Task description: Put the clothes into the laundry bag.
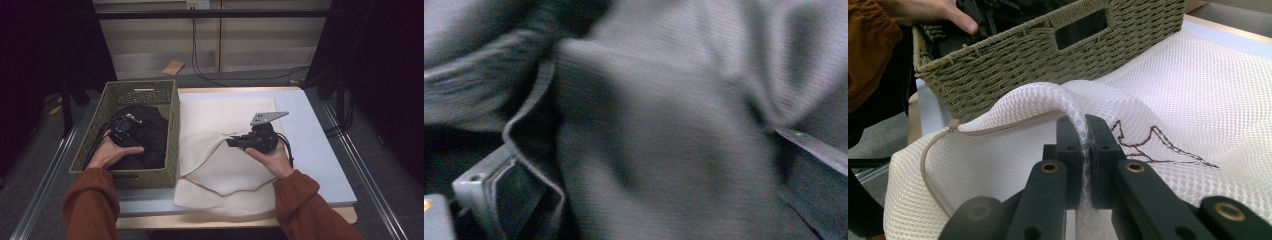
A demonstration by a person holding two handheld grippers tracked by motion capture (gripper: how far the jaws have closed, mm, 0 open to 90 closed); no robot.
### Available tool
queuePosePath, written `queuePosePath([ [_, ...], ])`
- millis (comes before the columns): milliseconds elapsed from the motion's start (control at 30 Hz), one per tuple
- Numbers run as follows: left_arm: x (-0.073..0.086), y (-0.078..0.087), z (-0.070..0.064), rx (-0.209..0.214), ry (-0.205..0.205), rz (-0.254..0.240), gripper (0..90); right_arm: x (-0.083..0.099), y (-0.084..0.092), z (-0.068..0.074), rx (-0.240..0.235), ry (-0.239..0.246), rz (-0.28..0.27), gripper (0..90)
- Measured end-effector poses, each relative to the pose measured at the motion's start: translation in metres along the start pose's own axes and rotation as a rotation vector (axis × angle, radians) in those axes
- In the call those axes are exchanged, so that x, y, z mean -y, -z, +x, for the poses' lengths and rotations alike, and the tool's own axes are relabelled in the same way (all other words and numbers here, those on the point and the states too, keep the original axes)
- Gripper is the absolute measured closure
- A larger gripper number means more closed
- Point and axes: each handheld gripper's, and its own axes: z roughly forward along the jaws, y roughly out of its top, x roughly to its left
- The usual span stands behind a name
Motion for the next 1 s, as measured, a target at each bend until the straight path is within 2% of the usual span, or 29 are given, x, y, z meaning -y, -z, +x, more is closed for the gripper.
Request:
queuePosePath([
  [67, -0.002, -0.002, -0.004, 0.044, -0.019, 0.009, 0.7, 0.000, -0.001, 0.000, 0.001, 0.000, 0.003, 86.3],
  [100, -0.002, -0.003, -0.005, 0.063, -0.007, 0.004, 0.6, 0.000, -0.001, 0.000, 0.001, -0.001, 0.004, 86.3],
  [167, -0.002, -0.005, -0.006, 0.054, -0.012, 0.000, 0.1, 0.001, -0.001, 0.000, -0.001, -0.003, 0.005, 86.3],
  [200, -0.001, -0.006, -0.005, 0.040, -0.035, 0.009, 0.0, 0.001, -0.001, 0.000, -0.001, -0.001, 0.005, 86.2],
  [267, -0.001, -0.007, -0.006, 0.025, -0.040, 0.002, 0.0, 0.001, -0.001, 0.000, -0.001, -0.002, 0.005, 86.2],
  [300, 0.001, -0.010, -0.005, 0.001, -0.055, -0.003, 0.0, 0.001, -0.001, -0.001, -0.001, -0.004, 0.005, 86.2],
  [367, 0.002, -0.013, -0.007, -0.004, -0.048, -0.016, 0.0, 0.001, -0.001, 0.000, 0.000, -0.003, 0.005, 86.1],
  [400, 0.002, -0.012, -0.004, -0.003, -0.074, -0.002, 0.0, 0.001, -0.001, 0.000, 0.000, -0.004, 0.005, 86.1],
  [467, 0.005, -0.014, -0.005, 0.012, -0.049, -0.025, 0.0, 0.001, -0.001, -0.001, 0.000, -0.003, 0.005, 86.1],
  [500, 0.005, -0.013, -0.004, 0.016, -0.054, -0.018, 0.0, 0.001, -0.001, -0.001, -0.002, -0.004, 0.005, 86.1],
  [533, 0.005, -0.014, -0.004, 0.025, -0.041, -0.024, 0.0, 0.001, -0.001, -0.001, 0.003, -0.003, 0.006, 86.1],
  [600, 0.004, -0.014, -0.003, 0.026, -0.047, -0.002, 0.0, 0.000, 0.000, 0.000, 0.003, 0.001, 0.006, 86.1],
  [667, 0.001, -0.015, -0.005, 0.004, -0.050, 0.017, 0.4, 0.001, -0.001, -0.001, 0.002, -0.003, 0.005, 86.0],
  [700, -0.002, -0.014, -0.007, -0.026, -0.075, 0.062, 3.0, 0.001, -0.001, -0.001, 0.003, -0.003, 0.005, 86.1],
  [733, -0.005, -0.014, -0.009, -0.038, -0.066, 0.090, 9.1, 0.001, -0.001, -0.001, 0.004, -0.004, 0.007, 86.0],
  [767, -0.007, -0.015, -0.011, -0.052, -0.055, 0.099, 11.1, 0.001, -0.001, -0.001, 0.004, 0.000, 0.008, 86.0],
  [800, -0.010, -0.014, -0.011, -0.065, -0.069, 0.125, 14.5, 0.001, -0.001, 0.000, 0.006, -0.001, 0.007, 85.9],
  [833, -0.011, -0.014, -0.012, -0.063, -0.058, 0.133, 16.0, 0.001, -0.001, 0.000, 0.007, 0.000, 0.006, 85.9],
  [900, -0.012, -0.013, -0.012, -0.078, -0.074, 0.140, 21.0, 0.001, 0.000, 0.000, 0.004, 0.000, 0.006, 85.8],
  [1000, -0.012, -0.011, -0.012, -0.080, -0.075, 0.130, 31.3, 0.000, 0.000, -0.001, 0.002, -0.008, 0.000, 85.7],
])
